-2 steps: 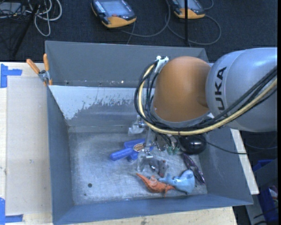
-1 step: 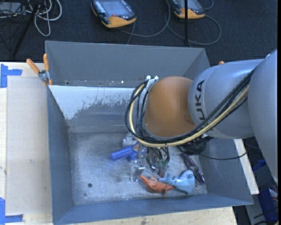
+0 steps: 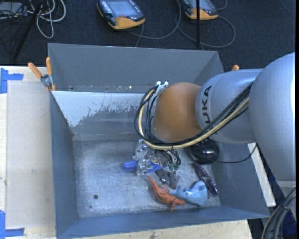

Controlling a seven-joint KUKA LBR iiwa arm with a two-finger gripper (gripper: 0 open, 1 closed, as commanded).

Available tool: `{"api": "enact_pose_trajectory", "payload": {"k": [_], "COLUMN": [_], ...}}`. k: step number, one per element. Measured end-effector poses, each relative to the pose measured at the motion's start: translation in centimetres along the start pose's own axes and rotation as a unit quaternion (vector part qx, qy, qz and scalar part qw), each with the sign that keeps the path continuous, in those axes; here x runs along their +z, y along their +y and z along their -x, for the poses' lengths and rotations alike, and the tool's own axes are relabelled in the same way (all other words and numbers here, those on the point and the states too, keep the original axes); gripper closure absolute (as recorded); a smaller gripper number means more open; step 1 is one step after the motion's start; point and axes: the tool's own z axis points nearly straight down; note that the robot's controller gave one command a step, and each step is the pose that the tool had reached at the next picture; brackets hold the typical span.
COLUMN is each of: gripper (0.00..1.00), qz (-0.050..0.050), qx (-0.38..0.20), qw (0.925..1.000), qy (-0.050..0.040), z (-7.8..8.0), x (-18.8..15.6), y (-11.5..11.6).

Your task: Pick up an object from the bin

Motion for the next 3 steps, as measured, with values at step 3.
{"api": "enact_pose_trajectory", "payload": {"k": [3], "gripper": [1.0], "qz": [-0.001], "qx": [0.005], "qw": [0.9999], "qy": [0.0102], "z": [-0.4], "x": [-11.1], "y": [0.4]}}
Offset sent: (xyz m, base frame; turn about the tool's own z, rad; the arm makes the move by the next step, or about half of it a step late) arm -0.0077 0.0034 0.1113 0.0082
